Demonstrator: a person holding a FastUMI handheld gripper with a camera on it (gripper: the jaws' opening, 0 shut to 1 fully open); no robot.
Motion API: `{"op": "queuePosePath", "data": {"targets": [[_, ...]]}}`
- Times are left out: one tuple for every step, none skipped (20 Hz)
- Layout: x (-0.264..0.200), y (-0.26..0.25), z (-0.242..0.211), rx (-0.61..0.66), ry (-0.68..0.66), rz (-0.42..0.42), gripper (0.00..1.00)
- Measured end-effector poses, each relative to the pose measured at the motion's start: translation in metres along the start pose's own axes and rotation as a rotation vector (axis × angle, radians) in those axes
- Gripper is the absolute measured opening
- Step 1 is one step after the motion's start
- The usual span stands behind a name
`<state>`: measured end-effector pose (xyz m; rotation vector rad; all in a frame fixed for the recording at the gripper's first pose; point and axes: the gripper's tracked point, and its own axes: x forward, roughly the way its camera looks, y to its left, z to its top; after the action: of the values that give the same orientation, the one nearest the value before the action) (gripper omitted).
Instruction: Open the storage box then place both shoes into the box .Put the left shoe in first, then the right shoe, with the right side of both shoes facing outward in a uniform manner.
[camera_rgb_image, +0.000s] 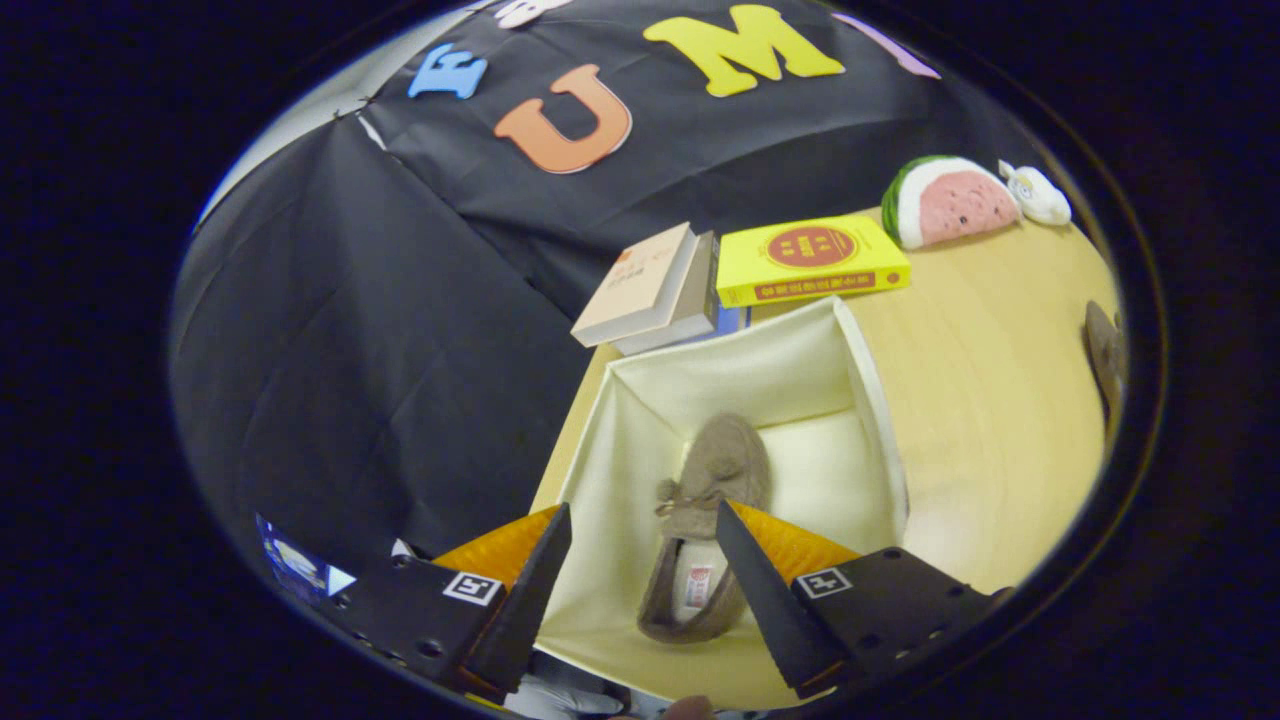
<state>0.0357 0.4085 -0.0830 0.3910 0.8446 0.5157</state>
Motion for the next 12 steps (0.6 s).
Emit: {"op": "queuePosePath", "data": {"targets": [[-0.009, -0.004, 0.006, -0.044, -0.043, -0.002, 0.91], [-0.021, -0.010, 0.014, -0.085, -0.090, -0.009, 0.91], [-0.032, -0.018, 0.021, -0.128, -0.136, -0.018, 0.91], [-0.045, -0.026, 0.029, -0.171, -0.183, -0.027, 0.91], [-0.058, -0.033, 0.036, -0.213, -0.228, -0.025, 0.91], [-0.072, -0.041, 0.042, -0.249, -0.271, -0.026, 0.91], [-0.088, -0.052, 0.049, -0.280, -0.315, -0.037, 0.91], [-0.103, -0.064, 0.056, -0.306, -0.353, -0.053, 0.91], [-0.118, -0.077, 0.059, -0.325, -0.381, -0.066, 0.91], [-0.133, -0.091, 0.061, -0.341, -0.393, -0.077, 0.91], [-0.148, -0.109, 0.065, -0.357, -0.407, -0.094, 0.91], [-0.164, -0.130, 0.070, -0.364, -0.425, -0.120, 0.92]]}}
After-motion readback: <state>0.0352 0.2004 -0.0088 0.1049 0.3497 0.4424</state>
